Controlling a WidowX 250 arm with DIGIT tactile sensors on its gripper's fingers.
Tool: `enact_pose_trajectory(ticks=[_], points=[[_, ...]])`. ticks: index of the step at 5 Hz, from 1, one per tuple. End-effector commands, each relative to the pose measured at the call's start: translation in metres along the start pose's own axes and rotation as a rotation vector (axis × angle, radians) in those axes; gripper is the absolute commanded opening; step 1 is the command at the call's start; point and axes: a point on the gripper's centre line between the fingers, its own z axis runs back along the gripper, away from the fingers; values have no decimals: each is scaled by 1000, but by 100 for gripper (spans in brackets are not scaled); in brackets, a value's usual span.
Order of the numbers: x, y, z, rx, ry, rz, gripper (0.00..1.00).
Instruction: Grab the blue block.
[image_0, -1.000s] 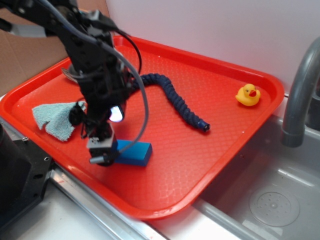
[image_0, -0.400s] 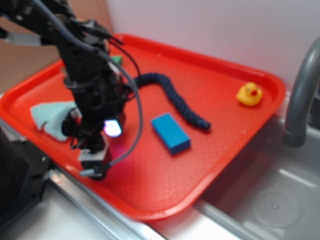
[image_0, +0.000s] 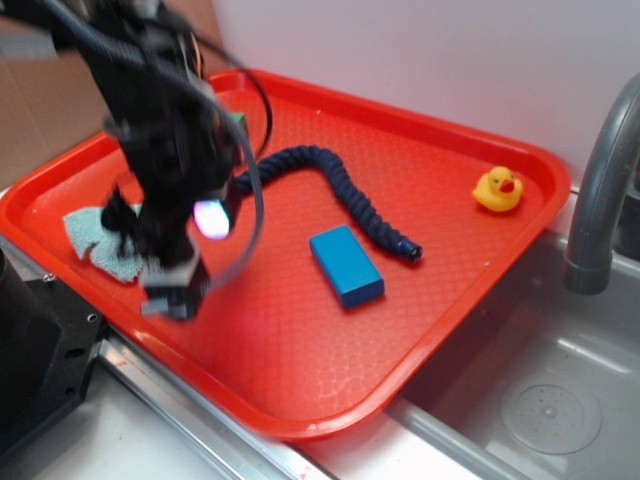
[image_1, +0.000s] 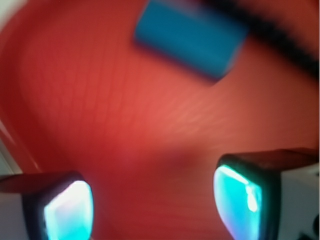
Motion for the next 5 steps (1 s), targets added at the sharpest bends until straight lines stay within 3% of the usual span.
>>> enact_pose_trajectory(ticks=[1,4,5], points=[[48,8,23,-18,-60,-254,100],[48,8,23,-18,-60,-254,100],[66,16,-7,-89,-47,-468,100]])
